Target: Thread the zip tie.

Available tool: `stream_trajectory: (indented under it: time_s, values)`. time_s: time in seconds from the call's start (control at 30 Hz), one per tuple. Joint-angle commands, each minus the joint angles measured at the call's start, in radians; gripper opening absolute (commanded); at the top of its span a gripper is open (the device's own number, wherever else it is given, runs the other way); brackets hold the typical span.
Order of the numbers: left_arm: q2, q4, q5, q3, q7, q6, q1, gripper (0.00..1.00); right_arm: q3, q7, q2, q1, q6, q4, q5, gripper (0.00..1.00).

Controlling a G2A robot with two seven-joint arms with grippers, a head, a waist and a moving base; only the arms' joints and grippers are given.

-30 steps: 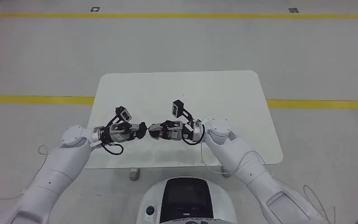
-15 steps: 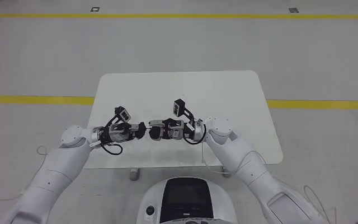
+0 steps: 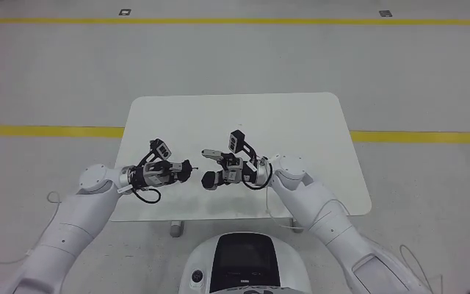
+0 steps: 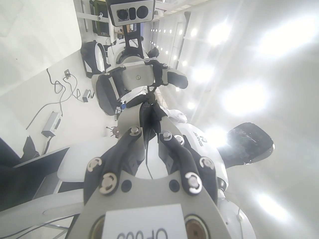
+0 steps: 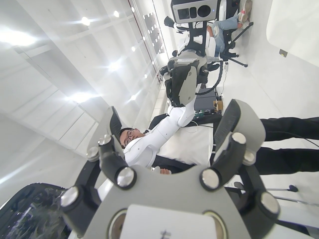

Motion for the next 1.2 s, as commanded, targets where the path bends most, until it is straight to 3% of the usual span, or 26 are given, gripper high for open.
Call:
stream_trajectory:
  time_s: [0.0, 0.07, 0.13, 0.17, 0.27, 0.43, 0.67, 1.17]
  values:
    - [0.003, 0.009, -0.006, -0.014, -0.013, -0.002, 0.008, 0.00, 0.008, 0.014, 0.004, -0.003, 0.002, -0.005, -0.001, 1.00]
    - [0.006, 0.010, -0.007, -0.025, -0.026, -0.006, 0.016, 0.00, 0.013, 0.026, 0.008, -0.006, 0.004, -0.010, -0.002, 1.00]
    - [0.009, 0.006, -0.009, -0.033, -0.026, -0.009, 0.028, 0.00, 0.014, 0.040, 0.010, -0.009, 0.005, -0.014, -0.002, 0.70]
    - [0.010, 0.002, -0.008, -0.036, -0.026, -0.010, 0.032, 0.00, 0.014, 0.043, 0.011, -0.009, 0.006, -0.015, -0.002, 0.48]
    - [0.013, -0.011, -0.012, -0.039, -0.026, -0.013, 0.044, 0.00, 0.007, 0.049, 0.011, -0.010, 0.008, -0.013, -0.001, 0.39]
    - [0.015, -0.024, -0.014, -0.038, -0.026, -0.021, 0.054, 0.00, -0.009, 0.049, 0.008, 0.001, 0.005, 0.000, 0.001, 0.33]
    - [0.016, -0.011, -0.002, -0.031, -0.026, -0.030, 0.054, 0.00, -0.024, 0.047, 0.004, 0.013, 0.003, 0.016, 0.009, 0.25]
    - [0.014, -0.010, -0.005, -0.015, -0.026, -0.040, 0.049, 0.00, -0.045, 0.039, 0.001, 0.024, 0.007, 0.036, 0.012, 0.16]
